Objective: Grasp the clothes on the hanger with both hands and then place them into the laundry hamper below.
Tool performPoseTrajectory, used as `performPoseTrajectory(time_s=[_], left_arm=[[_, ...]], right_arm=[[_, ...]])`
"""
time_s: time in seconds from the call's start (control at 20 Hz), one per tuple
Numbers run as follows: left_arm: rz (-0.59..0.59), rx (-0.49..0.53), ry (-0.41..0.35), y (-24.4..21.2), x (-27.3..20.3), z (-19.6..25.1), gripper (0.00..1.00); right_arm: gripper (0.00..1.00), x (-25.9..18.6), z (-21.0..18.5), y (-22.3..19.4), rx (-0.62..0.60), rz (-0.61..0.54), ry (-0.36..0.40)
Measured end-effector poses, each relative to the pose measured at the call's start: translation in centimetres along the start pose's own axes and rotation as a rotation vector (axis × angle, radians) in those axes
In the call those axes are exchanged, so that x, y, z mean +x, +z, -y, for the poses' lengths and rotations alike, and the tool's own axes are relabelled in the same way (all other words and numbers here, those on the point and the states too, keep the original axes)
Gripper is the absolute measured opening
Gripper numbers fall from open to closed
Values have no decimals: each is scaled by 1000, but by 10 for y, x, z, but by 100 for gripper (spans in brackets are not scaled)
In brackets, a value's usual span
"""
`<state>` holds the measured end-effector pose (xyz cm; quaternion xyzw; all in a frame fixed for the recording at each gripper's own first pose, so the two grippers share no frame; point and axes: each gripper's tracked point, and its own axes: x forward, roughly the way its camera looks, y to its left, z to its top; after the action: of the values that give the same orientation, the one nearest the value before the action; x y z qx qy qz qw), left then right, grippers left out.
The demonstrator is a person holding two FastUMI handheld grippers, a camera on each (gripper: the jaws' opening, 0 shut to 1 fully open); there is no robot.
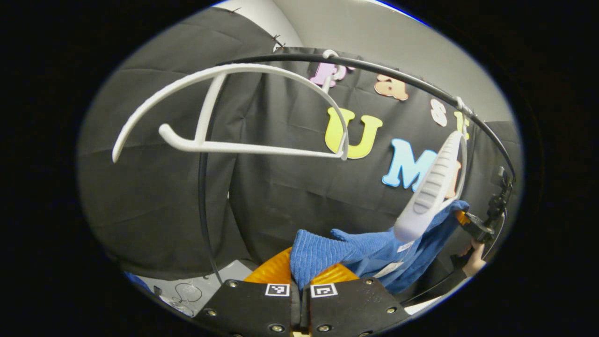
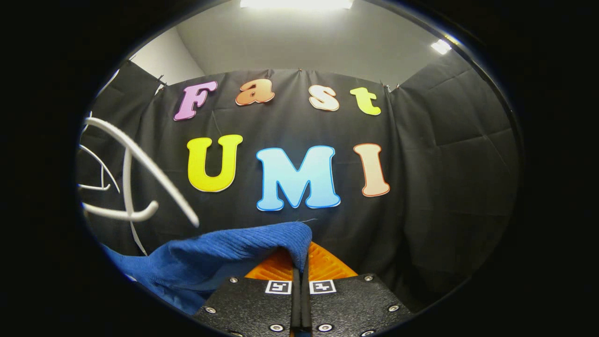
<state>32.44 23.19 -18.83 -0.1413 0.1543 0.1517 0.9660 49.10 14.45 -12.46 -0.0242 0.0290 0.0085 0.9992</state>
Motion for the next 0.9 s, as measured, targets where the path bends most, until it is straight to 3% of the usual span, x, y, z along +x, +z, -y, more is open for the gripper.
performPoseTrajectory(time_s=[0.5, 0.9], left_arm=[[-34, 14, 42, -41, -71, 9, 1], [-42, 129, 101, -72, -151, 30, 2]], right_arm=[[0, -64, 17, -18, -21, -46, 103], [0, -121, 36, -19, 40, -91, 192]])
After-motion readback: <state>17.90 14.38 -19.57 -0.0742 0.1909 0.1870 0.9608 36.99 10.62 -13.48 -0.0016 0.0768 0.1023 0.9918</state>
